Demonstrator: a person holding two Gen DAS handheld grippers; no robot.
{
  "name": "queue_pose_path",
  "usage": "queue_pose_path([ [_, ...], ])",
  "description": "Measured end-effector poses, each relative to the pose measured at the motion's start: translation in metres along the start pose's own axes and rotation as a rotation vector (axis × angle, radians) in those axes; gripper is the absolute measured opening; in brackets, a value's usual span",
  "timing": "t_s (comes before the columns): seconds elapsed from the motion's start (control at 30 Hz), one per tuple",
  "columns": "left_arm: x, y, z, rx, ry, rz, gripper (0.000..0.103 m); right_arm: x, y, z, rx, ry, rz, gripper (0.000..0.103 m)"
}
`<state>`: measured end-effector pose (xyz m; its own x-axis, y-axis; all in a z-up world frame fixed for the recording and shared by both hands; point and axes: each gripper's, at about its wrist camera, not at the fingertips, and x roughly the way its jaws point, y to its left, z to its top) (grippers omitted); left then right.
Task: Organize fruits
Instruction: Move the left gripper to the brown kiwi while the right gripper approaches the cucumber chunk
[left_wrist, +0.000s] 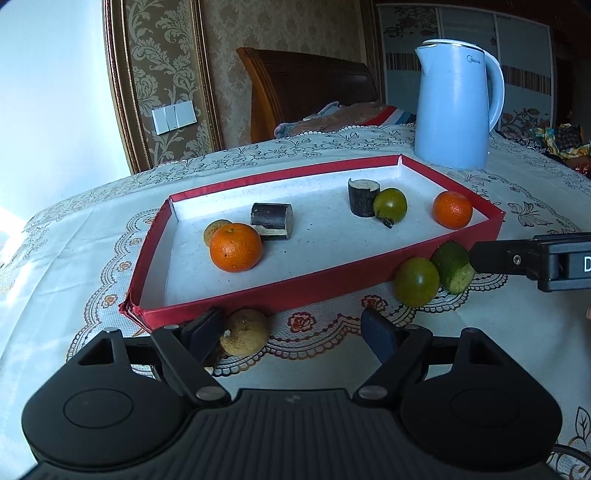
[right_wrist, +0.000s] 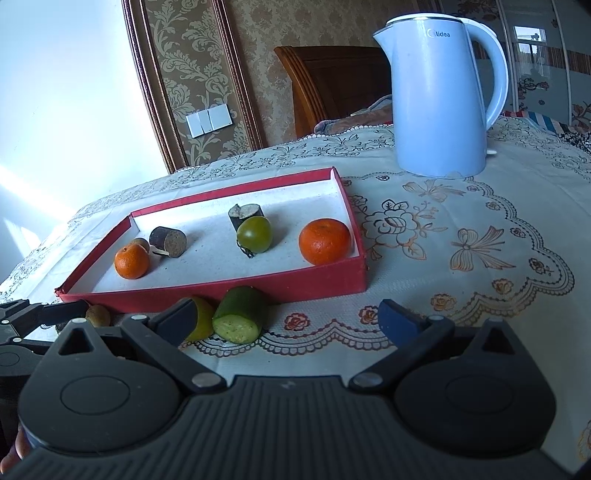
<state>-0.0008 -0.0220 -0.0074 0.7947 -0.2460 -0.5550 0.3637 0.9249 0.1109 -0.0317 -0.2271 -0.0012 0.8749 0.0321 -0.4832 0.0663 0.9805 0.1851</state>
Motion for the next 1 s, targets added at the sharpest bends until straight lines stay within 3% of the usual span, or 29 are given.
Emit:
queue_pose_path([
  [0.17,-0.004,0.003,-0.001,-0.025,-0.017,0.027,0.067,0.0,-0.004,-0.001,0.016,0.012,0.001,0.103],
  [0.27,0.007,0.003,0.001,-0.025,0.041,0.05,0.059,-0.001,0.003,-0.003,-0.032,0.011,0.009,0.103],
  [0.33,0.011,0.011,0.004,-0.071,0.053,0.014,0.058,-0.004,0.011,-0.005,-0.082,-0.011,0.0,0.103],
  [0.43,0.011,0.008,0.002,-0.058,0.05,0.023,0.058,-0.006,0.02,-0.006,-0.132,-0.02,-0.028,0.099],
  [0.5,0.01,0.01,0.002,-0.069,0.052,0.014,0.058,-0.002,0.02,-0.005,-0.133,0.002,-0.047,0.093],
  [0.67,0.01,0.012,0.001,-0.068,0.052,0.016,0.058,0.014,0.018,-0.001,-0.117,0.081,-0.05,0.09],
  [0.9,0.01,0.011,0.001,-0.069,0.051,0.018,0.058,0.028,0.029,0.002,-0.157,0.112,-0.058,0.087],
  [1.0,0.008,0.007,0.001,-0.054,0.042,0.019,0.058,0.027,0.032,0.002,-0.167,0.107,-0.048,0.077],
])
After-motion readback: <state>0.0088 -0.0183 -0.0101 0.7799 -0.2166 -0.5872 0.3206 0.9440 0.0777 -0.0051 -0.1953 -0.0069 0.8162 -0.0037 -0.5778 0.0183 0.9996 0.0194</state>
